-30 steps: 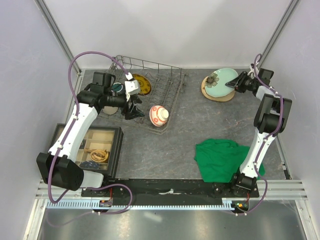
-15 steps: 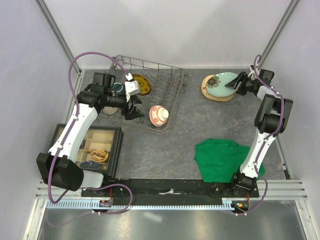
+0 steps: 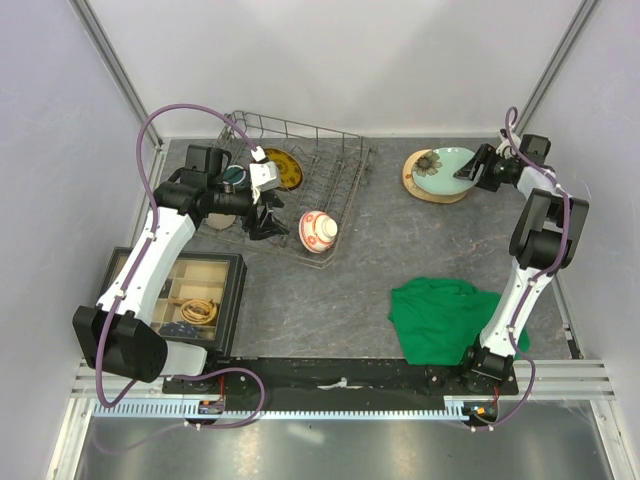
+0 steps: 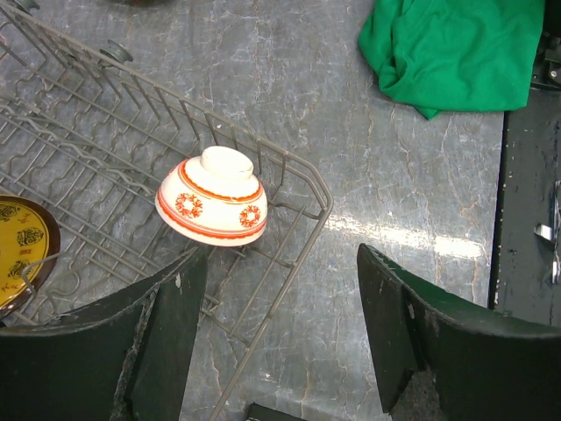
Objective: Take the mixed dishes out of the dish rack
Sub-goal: Place the plate at the center of the board.
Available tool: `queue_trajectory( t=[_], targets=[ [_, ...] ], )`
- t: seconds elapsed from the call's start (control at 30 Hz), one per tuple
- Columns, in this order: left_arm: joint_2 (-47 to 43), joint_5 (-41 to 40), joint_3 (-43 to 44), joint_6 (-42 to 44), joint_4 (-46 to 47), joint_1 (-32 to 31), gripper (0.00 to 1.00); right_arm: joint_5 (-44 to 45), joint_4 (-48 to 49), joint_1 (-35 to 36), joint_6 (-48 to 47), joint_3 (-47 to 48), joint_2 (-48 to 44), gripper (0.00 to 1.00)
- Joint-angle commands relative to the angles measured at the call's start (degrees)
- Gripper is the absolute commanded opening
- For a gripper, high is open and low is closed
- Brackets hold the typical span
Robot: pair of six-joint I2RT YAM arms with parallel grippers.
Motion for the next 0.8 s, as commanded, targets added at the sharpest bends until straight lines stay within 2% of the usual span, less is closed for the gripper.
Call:
queue_trajectory(
  t=[0.0,0.47,0.77],
  targets=[
    [-1.60,0.28,0.04,2.18,1.19,0.21,0.76,0.92,-0.84,-0.05,-3.23,3.49,-4.08,0.72],
    [-0.90,-0.51,0.13,2.71,1.28,0.21,0.76,2.59,-3.92,0.92,-6.22,4.28,-4.52,0.72],
    [3.66,-8.41,3.20,2.88,4.18,0.21,0.76,4.08,-4.80,2.32,-8.42,2.70,-6.18,0.73]
  ],
)
